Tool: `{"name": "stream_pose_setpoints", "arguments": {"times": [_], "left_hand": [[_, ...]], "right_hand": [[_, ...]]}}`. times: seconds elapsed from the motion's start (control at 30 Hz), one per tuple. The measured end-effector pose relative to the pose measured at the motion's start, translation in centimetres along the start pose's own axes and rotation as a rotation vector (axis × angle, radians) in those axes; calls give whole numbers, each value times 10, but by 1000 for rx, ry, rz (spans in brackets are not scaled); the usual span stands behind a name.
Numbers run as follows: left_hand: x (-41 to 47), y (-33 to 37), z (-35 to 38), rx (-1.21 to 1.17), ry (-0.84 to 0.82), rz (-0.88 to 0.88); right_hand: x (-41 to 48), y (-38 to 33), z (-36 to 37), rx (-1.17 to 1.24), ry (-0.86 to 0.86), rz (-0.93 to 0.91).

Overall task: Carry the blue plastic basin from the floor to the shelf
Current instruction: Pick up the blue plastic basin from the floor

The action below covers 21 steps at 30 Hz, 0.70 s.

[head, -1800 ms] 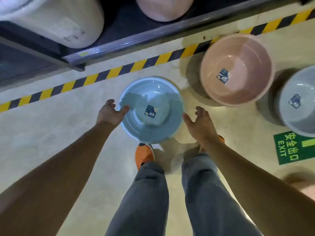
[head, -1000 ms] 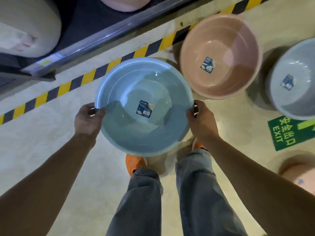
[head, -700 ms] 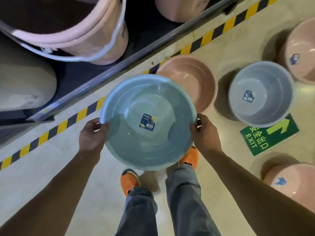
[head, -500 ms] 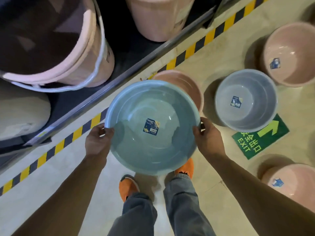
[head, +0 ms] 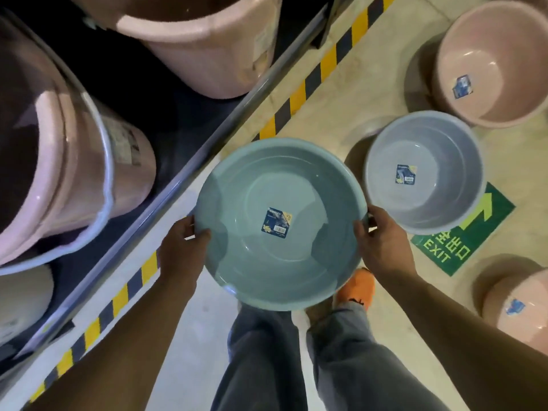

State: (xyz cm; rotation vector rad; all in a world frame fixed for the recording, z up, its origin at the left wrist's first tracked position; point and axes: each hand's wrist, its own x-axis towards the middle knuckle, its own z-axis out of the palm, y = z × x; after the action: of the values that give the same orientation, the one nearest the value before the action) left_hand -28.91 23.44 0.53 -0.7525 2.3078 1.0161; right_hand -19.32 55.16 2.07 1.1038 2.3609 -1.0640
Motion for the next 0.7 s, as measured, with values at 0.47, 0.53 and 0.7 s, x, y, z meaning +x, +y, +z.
{"name": "stream_pose_setpoints", "arguments": {"times": [0.47,0.53,0.7], "left_hand": [[82,-1,67,136,5,27],[92,-9,74,158,2,23],[104,-23,90,170,-30,5]], "right_hand": [[79,47,67,28,1,28],[84,54,76,17,-6,37],[92,70,94,4,-24,94]]}}
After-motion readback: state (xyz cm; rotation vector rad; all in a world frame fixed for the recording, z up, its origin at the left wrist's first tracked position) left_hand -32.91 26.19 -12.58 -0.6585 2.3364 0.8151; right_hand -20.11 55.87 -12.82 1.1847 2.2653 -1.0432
